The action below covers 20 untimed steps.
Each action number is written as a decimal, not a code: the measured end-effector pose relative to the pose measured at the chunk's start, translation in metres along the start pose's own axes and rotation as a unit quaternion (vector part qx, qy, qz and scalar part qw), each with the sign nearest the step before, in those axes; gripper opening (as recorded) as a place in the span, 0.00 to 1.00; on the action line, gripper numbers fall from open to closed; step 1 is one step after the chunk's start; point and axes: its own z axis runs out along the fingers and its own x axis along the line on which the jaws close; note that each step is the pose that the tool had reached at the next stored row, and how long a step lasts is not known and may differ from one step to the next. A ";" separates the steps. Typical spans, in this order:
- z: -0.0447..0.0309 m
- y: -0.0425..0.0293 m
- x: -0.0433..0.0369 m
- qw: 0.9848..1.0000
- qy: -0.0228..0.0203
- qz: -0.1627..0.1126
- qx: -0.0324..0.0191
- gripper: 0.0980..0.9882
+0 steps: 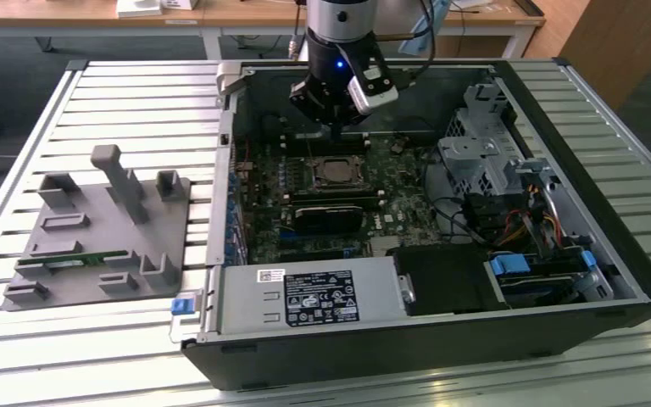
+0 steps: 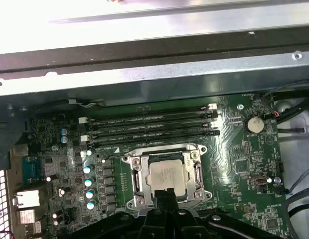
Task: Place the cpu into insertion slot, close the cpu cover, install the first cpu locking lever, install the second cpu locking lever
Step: 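Install the first cpu locking lever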
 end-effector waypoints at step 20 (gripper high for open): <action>0.0039 -0.0043 0.0418 1.000 0.001 -0.013 -0.001 0.01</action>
